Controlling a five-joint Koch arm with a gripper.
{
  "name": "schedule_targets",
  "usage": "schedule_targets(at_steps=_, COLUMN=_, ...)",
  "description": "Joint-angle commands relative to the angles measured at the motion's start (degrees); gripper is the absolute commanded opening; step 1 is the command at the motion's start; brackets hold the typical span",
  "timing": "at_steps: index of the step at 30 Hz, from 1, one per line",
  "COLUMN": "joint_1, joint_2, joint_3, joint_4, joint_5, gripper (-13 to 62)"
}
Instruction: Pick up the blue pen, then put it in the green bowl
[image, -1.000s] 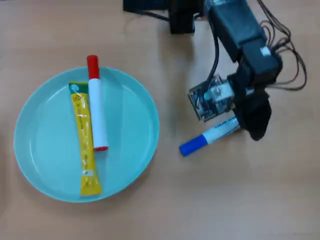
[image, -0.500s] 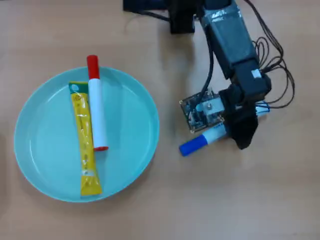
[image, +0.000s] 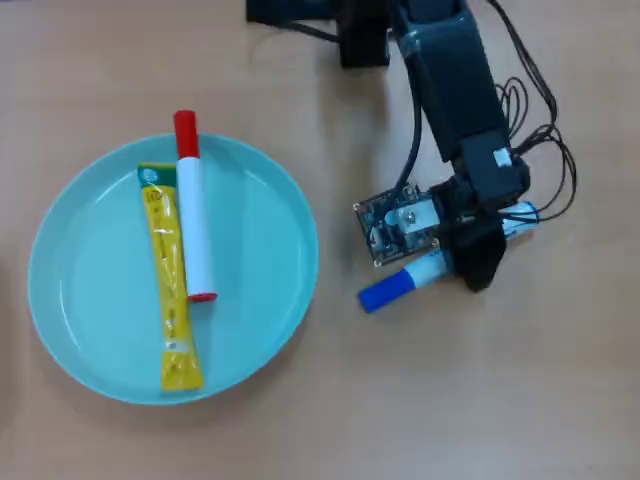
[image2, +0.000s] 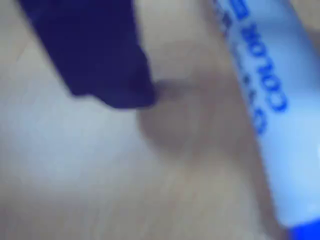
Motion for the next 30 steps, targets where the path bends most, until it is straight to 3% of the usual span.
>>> schedule_targets(at_steps=1, joint_1=-0.3, joint_2=1.0, joint_3=-1.2, joint_4=-4.0, joint_5=-1.8, gripper=44.7)
schedule_targets(at_steps=10, joint_1=-0.5, joint_2=1.0, joint_3=-1.1, joint_4=-6.5, joint_5=-1.9, gripper=20.5)
schedule_targets(at_steps=17, joint_1=-1.1, joint_2=1.1, joint_3=-1.0, joint_4=-8.3, joint_5=-1.8, gripper=-8.7)
schedule_targets(at_steps=26, joint_1=-1.1, joint_2=1.1, joint_3=-0.3, joint_4=-6.9, joint_5=-0.3, gripper=-7.1)
schedule_targets(at_steps=30, joint_1=-1.4, joint_2=1.3, joint_3=-0.2, joint_4=-5.4, joint_5=6.4, gripper=-7.1)
